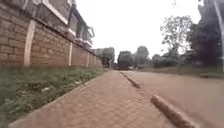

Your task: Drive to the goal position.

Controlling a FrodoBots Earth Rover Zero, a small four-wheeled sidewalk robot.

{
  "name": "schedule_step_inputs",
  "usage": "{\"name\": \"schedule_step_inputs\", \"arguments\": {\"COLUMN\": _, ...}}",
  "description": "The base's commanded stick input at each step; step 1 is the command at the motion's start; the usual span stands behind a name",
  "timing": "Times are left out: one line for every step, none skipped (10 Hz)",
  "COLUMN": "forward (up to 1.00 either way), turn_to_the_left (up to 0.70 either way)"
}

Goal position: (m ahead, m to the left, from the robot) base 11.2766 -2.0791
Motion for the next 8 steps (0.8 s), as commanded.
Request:
{"name": "schedule_step_inputs", "arguments": {"forward": 0.70, "turn_to_the_left": 0.00}}
{"name": "schedule_step_inputs", "arguments": {"forward": 0.70, "turn_to_the_left": 0.00}}
{"name": "schedule_step_inputs", "arguments": {"forward": 0.70, "turn_to_the_left": 0.00}}
{"name": "schedule_step_inputs", "arguments": {"forward": 0.70, "turn_to_the_left": 0.00}}
{"name": "schedule_step_inputs", "arguments": {"forward": 0.70, "turn_to_the_left": 0.00}}
{"name": "schedule_step_inputs", "arguments": {"forward": 0.70, "turn_to_the_left": 0.00}}
{"name": "schedule_step_inputs", "arguments": {"forward": 0.70, "turn_to_the_left": 0.00}}
{"name": "schedule_step_inputs", "arguments": {"forward": 0.70, "turn_to_the_left": 0.00}}
